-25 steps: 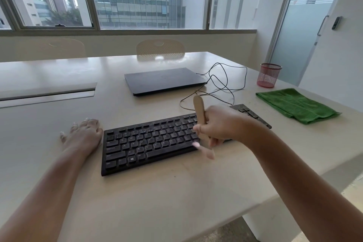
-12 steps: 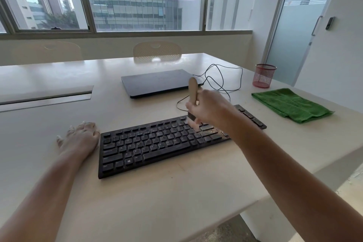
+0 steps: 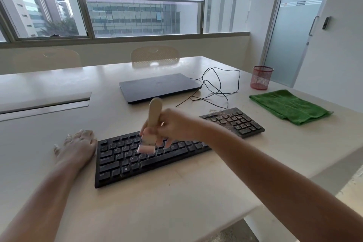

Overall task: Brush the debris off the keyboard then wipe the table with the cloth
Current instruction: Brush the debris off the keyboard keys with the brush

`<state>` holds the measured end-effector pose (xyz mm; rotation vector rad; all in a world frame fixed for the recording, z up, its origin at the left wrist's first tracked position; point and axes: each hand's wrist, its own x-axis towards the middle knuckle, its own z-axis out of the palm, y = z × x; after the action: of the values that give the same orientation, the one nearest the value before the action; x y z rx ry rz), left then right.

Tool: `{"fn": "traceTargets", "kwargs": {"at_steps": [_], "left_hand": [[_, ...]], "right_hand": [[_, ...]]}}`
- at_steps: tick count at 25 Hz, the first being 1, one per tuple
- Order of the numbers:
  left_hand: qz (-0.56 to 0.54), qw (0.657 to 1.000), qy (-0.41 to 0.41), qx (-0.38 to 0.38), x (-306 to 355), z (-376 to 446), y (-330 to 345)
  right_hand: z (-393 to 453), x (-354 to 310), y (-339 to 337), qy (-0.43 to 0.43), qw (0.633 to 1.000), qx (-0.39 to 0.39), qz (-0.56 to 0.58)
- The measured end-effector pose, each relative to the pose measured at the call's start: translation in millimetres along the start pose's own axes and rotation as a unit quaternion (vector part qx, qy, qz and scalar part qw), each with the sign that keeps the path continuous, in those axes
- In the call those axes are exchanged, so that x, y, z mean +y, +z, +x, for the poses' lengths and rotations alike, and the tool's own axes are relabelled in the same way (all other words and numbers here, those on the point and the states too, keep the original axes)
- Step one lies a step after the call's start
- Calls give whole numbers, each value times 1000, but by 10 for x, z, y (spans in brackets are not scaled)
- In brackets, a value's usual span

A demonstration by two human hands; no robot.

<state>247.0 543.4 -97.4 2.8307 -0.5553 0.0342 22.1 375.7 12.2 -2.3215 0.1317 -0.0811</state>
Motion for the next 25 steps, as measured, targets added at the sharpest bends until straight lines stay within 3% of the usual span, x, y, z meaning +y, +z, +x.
{"fn": "traceTargets", "kwargs": {"at_steps": [3,6,8,10,12,15,18,20,22,24,25], "left_hand": [[4,1000,0,3,4,15,0],[4,1000,-1,1,7,18,-8],[5,1000,0,-1,2,10,-2],[4,1000,0,1,-4,9,-11],[7,1000,3,0,7,9,-15],[4,1000,-1,1,23,9,-11],[5,1000,0,-1,18,-1,-10],[6,1000,0,3,13,-7,-14],[12,1000,0,1,17,-3,-11],[13,1000,-2,-1,12,12,-5],[13,1000,-2,-1,6,13,-2]], "right_hand": [[0,73,-135,59,986,-81,-135],[-14,119,-484,149,948,-63,-275],[56,96,-402,61,978,-29,-199],[103,70,-159,-32,995,-48,-85],[74,116,-110,-8,995,-86,-47],[8,141,-359,56,977,-66,-194],[46,-94,-139,-59,980,-1,-190],[77,-168,125,-85,980,-25,-177],[64,-119,40,-33,967,-45,-250],[15,-93,-185,41,932,5,-360],[-1,-96,-216,36,928,43,-368]]}}
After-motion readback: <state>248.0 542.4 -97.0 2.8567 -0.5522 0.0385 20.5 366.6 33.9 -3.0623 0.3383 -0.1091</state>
